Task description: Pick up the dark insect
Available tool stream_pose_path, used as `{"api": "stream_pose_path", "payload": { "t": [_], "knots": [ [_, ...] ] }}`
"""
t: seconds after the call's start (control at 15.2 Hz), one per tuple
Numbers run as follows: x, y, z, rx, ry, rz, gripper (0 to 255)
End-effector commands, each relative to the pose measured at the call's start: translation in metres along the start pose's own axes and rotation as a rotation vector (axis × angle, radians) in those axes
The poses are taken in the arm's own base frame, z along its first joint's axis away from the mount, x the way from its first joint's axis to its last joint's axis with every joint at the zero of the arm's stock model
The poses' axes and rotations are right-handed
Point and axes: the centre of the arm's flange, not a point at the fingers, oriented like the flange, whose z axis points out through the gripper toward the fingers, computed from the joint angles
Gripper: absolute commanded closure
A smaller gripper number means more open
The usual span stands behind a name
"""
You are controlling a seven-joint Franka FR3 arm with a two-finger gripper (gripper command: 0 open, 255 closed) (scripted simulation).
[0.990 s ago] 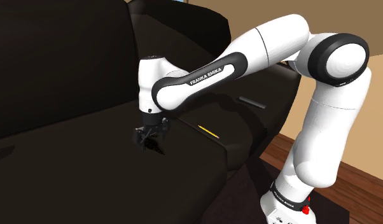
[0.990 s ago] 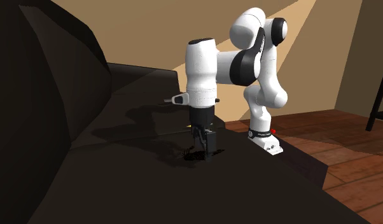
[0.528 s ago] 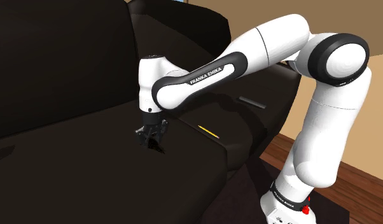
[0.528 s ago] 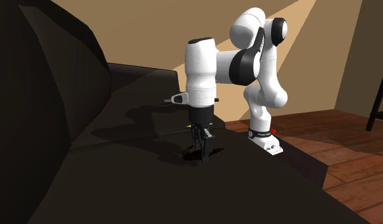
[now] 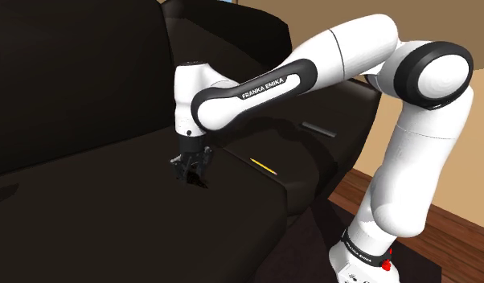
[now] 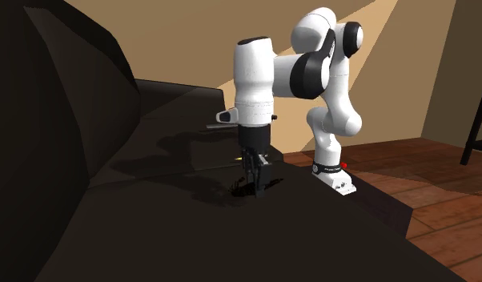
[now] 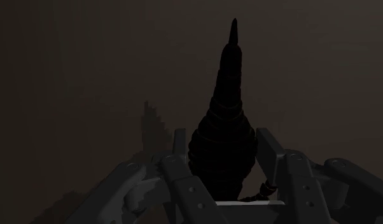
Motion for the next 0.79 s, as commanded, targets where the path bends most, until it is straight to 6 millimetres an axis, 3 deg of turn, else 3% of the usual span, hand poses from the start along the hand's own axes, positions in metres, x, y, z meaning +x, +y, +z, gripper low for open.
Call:
{"api": "stream_pose_path", "payload": {
  "t": [0.0,0.59,0.73],
  "knots": [
    [0.000,0.000,-0.010,0.000,0.000,0.000,255],
    [-0.001,-0.002,-0.058,0.000,0.000,0.000,255],
    [-0.001,-0.002,-0.059,0.000,0.000,0.000,255]
  ]
}}
